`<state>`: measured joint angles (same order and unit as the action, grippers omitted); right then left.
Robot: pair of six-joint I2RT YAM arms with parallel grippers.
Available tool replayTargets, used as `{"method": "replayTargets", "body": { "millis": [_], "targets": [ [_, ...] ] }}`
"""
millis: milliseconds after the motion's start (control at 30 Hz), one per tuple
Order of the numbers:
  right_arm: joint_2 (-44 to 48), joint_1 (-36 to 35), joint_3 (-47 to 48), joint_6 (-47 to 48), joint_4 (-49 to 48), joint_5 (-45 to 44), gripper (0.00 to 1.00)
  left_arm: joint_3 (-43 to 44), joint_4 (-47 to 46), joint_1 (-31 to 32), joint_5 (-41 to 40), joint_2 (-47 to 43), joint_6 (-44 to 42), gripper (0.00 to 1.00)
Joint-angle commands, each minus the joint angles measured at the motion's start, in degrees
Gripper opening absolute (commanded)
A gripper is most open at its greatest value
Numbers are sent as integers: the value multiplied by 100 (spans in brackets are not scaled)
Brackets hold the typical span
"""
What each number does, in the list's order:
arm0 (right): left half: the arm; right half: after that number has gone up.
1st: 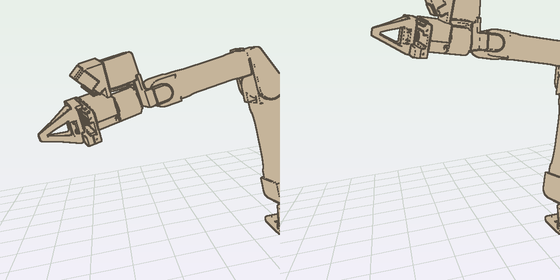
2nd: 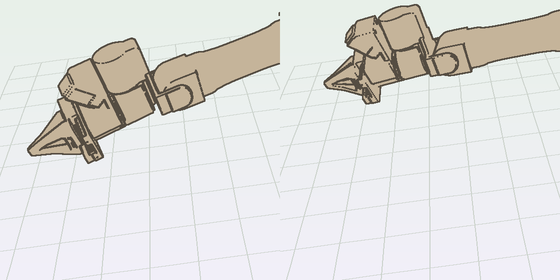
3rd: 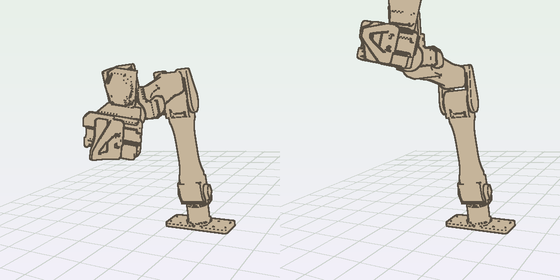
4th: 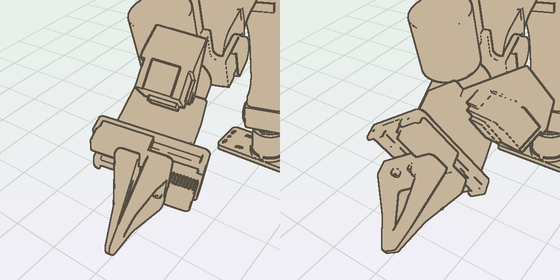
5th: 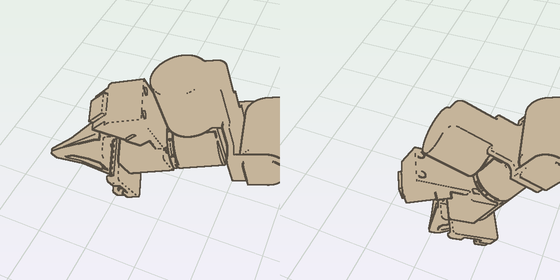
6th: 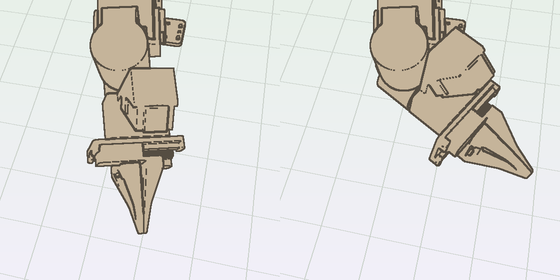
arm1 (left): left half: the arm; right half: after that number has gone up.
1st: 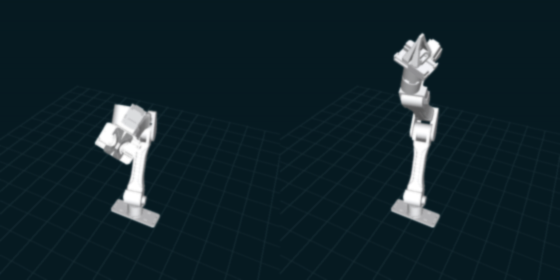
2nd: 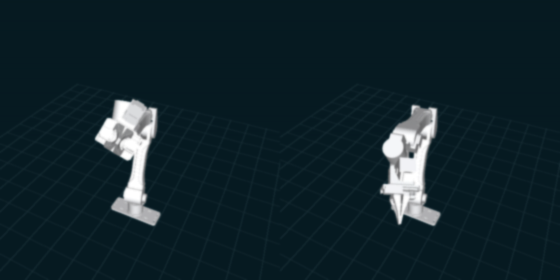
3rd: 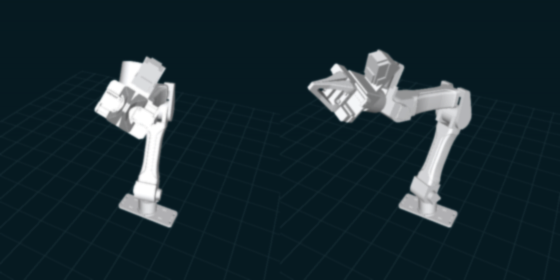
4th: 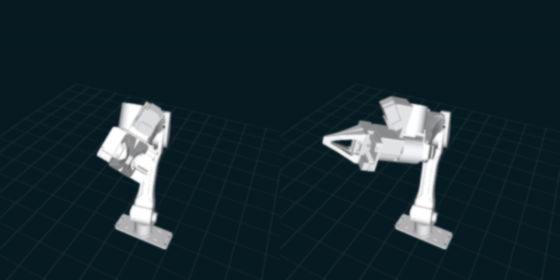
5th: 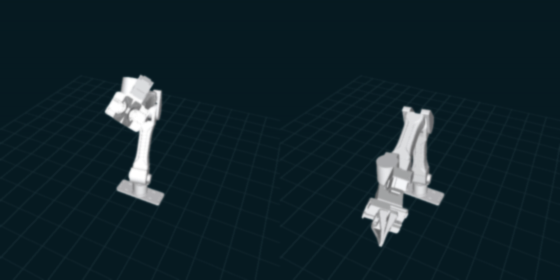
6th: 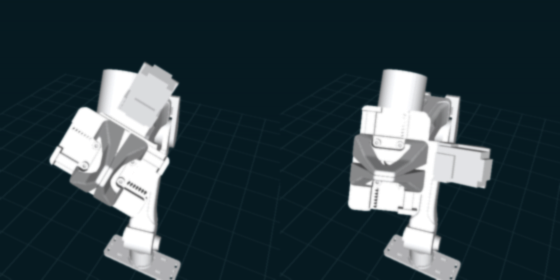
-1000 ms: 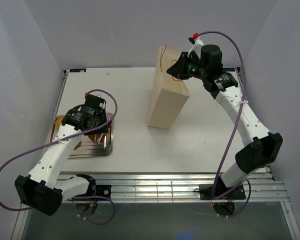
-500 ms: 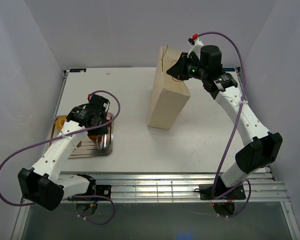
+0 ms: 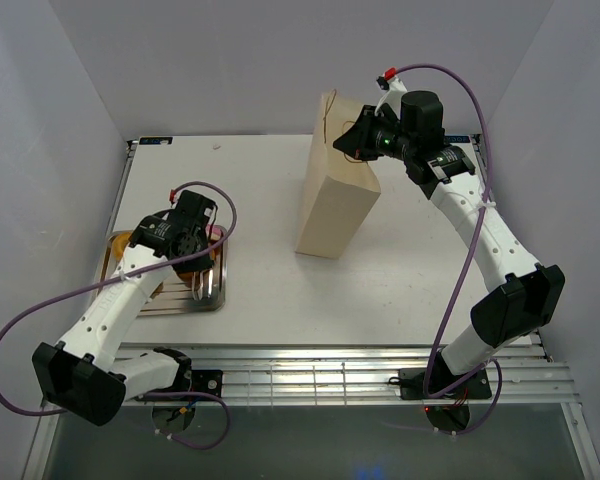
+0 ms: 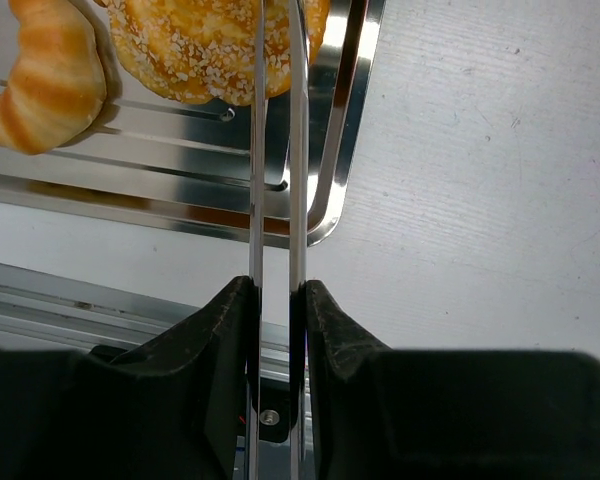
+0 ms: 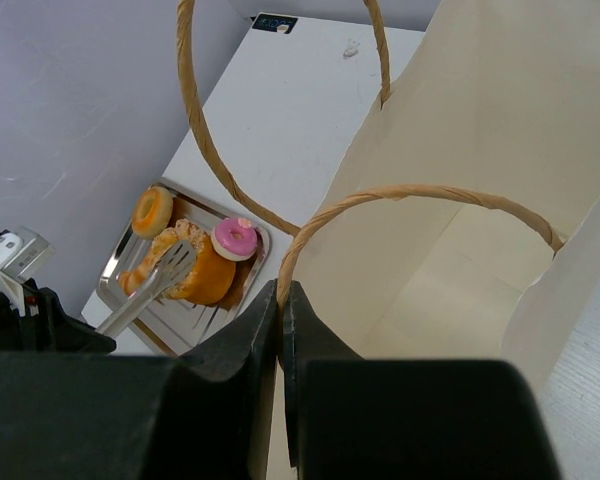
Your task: Place the fake bread into the paper bag
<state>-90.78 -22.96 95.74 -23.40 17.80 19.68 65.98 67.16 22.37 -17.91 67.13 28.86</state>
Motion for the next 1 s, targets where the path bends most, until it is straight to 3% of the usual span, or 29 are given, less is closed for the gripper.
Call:
{"method": "replayTargets", "body": {
  "millis": [0, 367, 967],
  "targets": [
    [263, 11, -73, 37, -225, 53, 8, 161, 131, 22, -265, -253, 198, 0],
    [228, 20, -47, 19, -225, 53, 8, 626, 483, 22, -880, -727, 568, 0],
    [219, 11, -12, 19, -190, 53, 8, 1049, 632, 22, -1083, -1009, 665, 0]
  ]
}}
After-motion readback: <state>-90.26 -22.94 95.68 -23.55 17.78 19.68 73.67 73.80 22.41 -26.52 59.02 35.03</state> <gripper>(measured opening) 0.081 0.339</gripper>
